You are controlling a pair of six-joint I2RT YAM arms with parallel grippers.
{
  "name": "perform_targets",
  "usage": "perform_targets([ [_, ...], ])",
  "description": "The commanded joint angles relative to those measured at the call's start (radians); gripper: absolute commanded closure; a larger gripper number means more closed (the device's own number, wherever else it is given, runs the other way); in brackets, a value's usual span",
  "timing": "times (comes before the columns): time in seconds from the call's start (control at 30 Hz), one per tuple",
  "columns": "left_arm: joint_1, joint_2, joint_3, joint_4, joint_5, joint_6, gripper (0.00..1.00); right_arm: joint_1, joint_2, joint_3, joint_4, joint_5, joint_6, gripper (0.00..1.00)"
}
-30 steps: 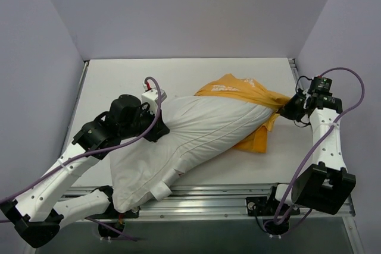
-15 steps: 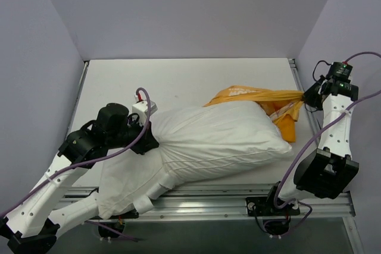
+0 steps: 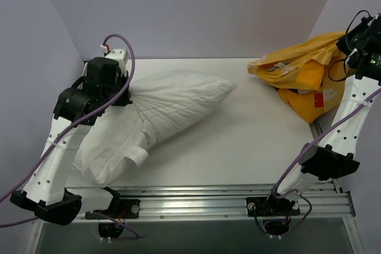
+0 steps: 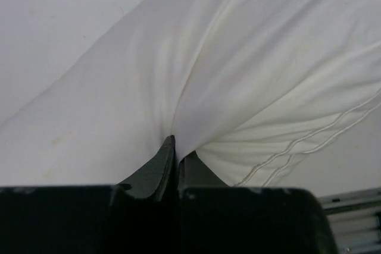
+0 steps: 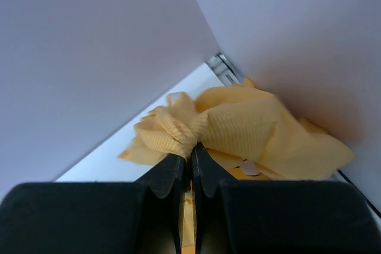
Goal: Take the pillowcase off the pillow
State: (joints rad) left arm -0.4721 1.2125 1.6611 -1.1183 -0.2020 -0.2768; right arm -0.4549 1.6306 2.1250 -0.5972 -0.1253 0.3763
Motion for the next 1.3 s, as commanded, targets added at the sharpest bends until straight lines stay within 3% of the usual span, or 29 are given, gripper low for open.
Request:
perform_targets([
  [0.0,0.058,0.044,0.241,0.156,-0.218,-0.009,0.98,0.001,0.038,0.169,0.053,-0.163,-0.004,1.0],
  [0.2,0.069,0.249,0.481,0.202,-0.189,-0.013,0.98,0.096,0.038,0.221,0.233,-0.37,0.036,1.0],
  [0.33,0.067,0.379,0.656,0.219,-0.148,-0.012,0.98,0.209,-0.027,0.074,0.428,-0.565,0.098,1.0],
  [0.4,0.066,0.394,0.648,0.251,-0.122,-0.016,0.98,0.266,-0.051,0.005,0.451,-0.56,0.073,1.0],
  [0.53,0.05,0.308,0.377,0.395,-0.025,-0.031,0.98,0.467,-0.155,-0.25,0.444,-0.438,-0.008,1.0],
  [0.67,0.006,0.21,-0.048,0.506,0.039,-0.078,0.98,0.639,-0.23,-0.67,0.494,-0.364,0.001,1.0],
  [0.9,-0.111,0.159,-0.464,0.566,0.118,-0.206,0.98,0.897,-0.255,-1.197,0.574,-0.14,0.15,0.99],
  [1.1,-0.184,0.151,-0.633,0.661,0.197,-0.311,0.98,0.962,-0.216,-1.379,0.663,-0.116,0.296,1.0],
  [1.27,-0.255,0.153,-0.601,0.655,0.188,-0.303,0.98,1.045,-0.178,-1.23,0.483,-0.045,0.199,0.92],
])
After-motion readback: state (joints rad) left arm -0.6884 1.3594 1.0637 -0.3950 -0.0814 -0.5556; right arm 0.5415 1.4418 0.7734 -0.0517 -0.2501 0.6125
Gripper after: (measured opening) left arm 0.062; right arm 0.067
